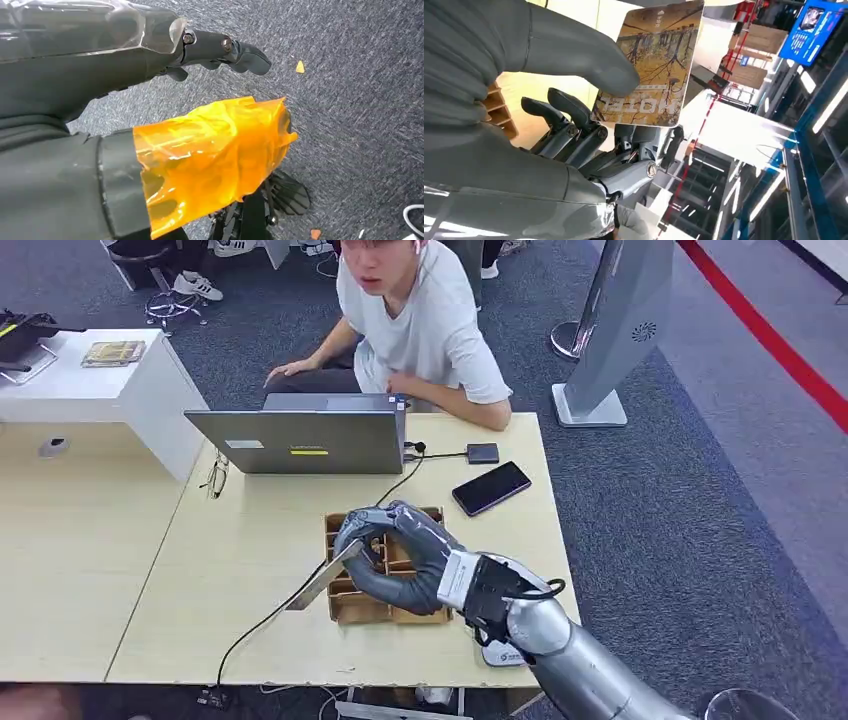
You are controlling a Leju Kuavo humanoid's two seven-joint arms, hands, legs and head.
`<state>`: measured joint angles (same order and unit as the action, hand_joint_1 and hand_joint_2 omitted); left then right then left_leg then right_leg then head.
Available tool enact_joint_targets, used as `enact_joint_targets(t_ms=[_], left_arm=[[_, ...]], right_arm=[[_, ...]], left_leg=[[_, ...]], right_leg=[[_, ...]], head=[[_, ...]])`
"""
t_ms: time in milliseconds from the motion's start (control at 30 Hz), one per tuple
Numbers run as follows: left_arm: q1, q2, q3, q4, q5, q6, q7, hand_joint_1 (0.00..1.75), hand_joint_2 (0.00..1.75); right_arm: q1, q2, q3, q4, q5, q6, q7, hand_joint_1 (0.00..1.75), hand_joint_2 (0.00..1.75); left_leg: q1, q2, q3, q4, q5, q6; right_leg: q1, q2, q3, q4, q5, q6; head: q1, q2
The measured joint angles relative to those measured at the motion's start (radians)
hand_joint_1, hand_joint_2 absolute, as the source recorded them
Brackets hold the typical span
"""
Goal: Pass the card to the sensor for recognition and then transmit it.
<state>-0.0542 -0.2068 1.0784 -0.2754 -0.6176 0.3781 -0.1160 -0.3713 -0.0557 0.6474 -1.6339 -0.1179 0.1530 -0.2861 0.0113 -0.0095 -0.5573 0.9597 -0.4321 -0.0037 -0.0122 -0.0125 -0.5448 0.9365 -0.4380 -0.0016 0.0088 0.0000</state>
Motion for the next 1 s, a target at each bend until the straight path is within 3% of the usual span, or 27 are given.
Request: enact_joint_targets(t_ms=[233,433,500,1000], left_arm=[[0.000,0.000,0.004,0.000,0.000,0.001,-0.002,0.00,0.00],[-0.002,0.000,0.007,0.000,0.008,0.025,-0.021,0.00,0.00],[-0.004,0.000,0.009,0.000,0.010,0.031,-0.026,0.00,0.00],[-0.006,0.002,0.012,0.009,0.004,0.043,-0.043,0.00,0.00]], right_arm=[[0.001,-0.003,0.000,-0.002,-0.019,0.015,0.000,1.75,1.75],[0.007,-0.014,0.000,-0.010,-0.301,0.205,0.012,1.75,1.75],[0.012,-0.018,0.000,-0.010,-0.346,0.232,0.015,1.75,1.75],[0.017,-0.044,0.008,-0.012,-0.384,0.263,0.017,1.75,1.75]], left_leg=[[0.000,0.000,0.000,0.000,0.000,0.000],[0.000,0.000,0.000,0.000,0.000,0.000],[0.000,0.000,0.000,0.000,0.000,0.000],[0.000,0.001,0.000,0.000,0.000,0.000]], right_leg=[[0.000,0.000,0.000,0.000,0.000,0.000],[0.000,0.000,0.000,0.000,0.000,0.000],[0.000,0.000,0.000,0.000,0.000,0.000],[0.000,0.001,0.000,0.000,0.000,0.000]], head=[[0.000,0.000],[0.000,0.000],[0.000,0.000],[0.000,0.000]])
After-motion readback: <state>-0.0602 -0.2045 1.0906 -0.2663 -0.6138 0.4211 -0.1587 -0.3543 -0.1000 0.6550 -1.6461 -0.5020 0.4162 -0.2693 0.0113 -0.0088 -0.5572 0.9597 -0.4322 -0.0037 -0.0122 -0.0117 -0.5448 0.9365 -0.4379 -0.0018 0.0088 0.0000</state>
